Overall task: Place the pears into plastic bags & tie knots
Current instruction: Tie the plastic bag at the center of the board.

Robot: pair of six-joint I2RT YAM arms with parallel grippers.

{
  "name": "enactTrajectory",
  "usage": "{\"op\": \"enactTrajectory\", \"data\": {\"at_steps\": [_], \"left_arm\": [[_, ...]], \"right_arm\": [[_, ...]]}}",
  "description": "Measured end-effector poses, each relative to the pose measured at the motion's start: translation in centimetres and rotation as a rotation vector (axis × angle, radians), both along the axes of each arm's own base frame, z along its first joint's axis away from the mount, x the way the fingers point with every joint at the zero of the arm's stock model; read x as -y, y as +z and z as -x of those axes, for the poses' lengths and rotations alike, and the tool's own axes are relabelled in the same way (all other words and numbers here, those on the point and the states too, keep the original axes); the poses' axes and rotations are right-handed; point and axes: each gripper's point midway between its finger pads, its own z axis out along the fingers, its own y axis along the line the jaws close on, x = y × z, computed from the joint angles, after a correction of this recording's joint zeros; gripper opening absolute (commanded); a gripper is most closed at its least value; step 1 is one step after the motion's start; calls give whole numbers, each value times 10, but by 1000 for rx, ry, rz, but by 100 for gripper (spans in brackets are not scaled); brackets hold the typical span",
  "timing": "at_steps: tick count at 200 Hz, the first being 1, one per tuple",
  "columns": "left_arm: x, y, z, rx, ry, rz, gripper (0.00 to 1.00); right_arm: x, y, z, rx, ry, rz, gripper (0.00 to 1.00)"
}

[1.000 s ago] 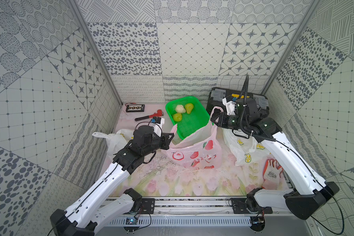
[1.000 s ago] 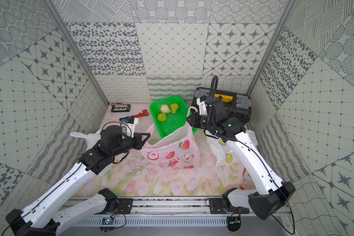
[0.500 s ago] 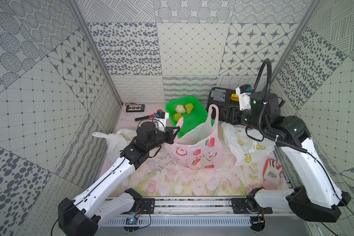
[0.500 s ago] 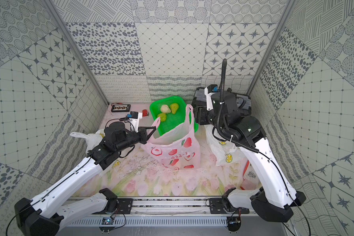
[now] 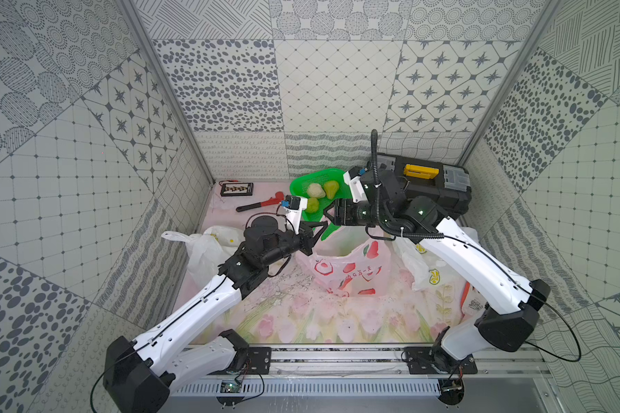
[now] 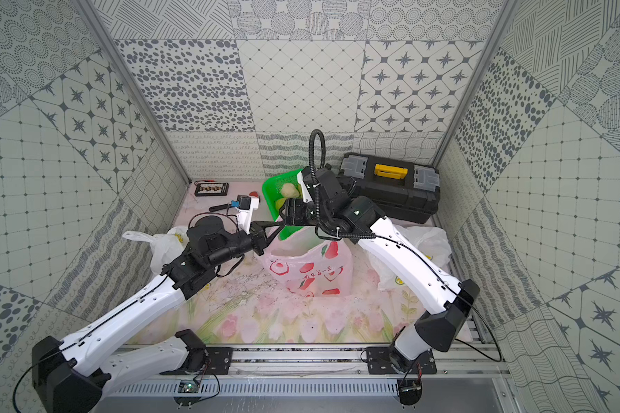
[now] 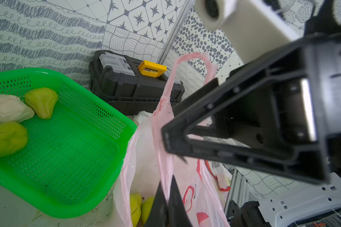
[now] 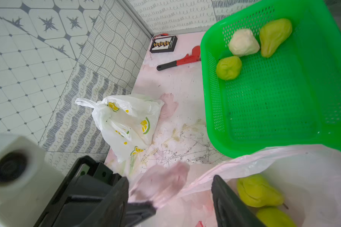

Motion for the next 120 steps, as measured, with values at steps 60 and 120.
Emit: {"op": "enactTrajectory", "data": {"at_steps": [60,120], "left_arm": [[8,4,5,60,-32,-21,26],[0,7,14,92,-47,-114,47]], "right_arm": [[-18,-1,-7,-76,-6,-178,14],[-30,27,1,-21,100,-245,10]]}}
